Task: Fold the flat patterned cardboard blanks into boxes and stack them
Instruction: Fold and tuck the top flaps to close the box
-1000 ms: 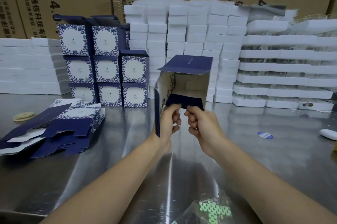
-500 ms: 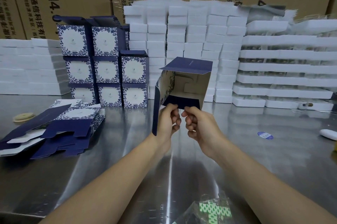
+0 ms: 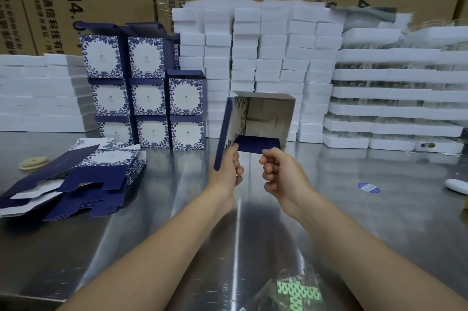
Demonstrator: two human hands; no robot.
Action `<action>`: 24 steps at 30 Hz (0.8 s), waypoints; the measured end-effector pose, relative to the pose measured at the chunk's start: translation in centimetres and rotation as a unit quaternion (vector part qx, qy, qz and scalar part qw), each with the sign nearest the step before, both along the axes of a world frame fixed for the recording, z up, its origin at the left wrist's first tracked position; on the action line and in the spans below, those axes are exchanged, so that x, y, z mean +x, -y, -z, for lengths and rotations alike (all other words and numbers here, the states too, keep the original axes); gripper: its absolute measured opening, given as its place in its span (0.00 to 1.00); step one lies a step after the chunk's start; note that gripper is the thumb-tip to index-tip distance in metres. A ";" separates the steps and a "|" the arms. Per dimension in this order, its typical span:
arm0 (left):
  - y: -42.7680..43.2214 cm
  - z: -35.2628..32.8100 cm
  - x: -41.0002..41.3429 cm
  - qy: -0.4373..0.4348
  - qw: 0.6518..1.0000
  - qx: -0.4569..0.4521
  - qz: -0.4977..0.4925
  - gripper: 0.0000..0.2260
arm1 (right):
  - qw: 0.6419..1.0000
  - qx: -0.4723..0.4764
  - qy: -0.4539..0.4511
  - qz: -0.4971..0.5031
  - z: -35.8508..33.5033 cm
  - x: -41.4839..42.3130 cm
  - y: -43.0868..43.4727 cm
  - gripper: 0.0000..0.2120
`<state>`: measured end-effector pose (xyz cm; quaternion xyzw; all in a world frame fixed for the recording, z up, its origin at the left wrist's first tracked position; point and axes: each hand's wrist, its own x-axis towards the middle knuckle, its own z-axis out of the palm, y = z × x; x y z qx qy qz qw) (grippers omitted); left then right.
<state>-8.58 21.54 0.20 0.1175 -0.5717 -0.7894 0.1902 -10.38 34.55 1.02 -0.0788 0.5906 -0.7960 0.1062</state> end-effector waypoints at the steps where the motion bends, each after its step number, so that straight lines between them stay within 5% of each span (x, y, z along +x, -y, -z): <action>1: 0.1 0.1 -0.1 -0.002 1.000 0.006 -0.004 0.20 | 1.000 0.006 0.000 -0.002 0.1 0.0 0.0 0.11; 17: 0.4 -0.3 0.1 -0.003 0.999 0.024 -0.023 0.20 | 0.999 0.003 -0.038 0.028 0.1 0.0 0.3 0.11; 24: -0.3 -0.1 0.3 -0.073 0.996 -0.051 0.007 0.18 | 0.999 -0.046 -0.009 0.008 0.1 -0.2 0.3 0.11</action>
